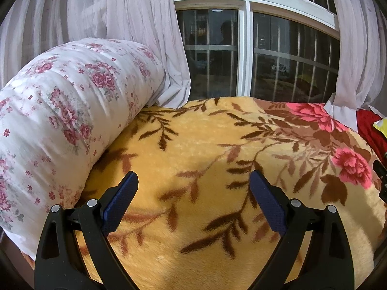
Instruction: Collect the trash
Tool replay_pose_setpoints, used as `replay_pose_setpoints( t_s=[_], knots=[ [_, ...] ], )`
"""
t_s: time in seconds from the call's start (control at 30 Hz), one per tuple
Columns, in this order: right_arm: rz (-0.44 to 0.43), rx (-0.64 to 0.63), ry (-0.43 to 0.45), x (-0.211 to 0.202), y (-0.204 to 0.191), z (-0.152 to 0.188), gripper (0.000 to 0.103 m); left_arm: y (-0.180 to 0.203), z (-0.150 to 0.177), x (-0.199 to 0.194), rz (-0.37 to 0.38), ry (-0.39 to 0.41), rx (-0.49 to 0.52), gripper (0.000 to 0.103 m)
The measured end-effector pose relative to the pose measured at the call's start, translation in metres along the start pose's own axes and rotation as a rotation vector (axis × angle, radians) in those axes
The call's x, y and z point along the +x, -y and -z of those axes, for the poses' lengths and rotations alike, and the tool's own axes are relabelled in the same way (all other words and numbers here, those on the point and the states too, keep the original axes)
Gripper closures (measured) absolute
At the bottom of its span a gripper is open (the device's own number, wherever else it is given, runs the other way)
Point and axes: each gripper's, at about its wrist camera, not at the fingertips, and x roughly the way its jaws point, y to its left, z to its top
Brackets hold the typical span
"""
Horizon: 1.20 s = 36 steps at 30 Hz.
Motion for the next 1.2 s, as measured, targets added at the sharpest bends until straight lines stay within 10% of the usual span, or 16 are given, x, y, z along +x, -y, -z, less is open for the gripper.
replay_pose_setpoints(
  t_s=[0.97,1.2],
  knots=[
    [-0.006,-0.05,0.004,0.0,-0.009,0.005,0.005,0.003,-0.011,-0.018,-0.135,0.14,0.089,0.01],
    [-0.007,-0.051,0.004,-0.001,-0.01,0.004,0.005,0.0,-0.018,-0.021,-0.069,0.151,0.061,0.01]
  ],
)
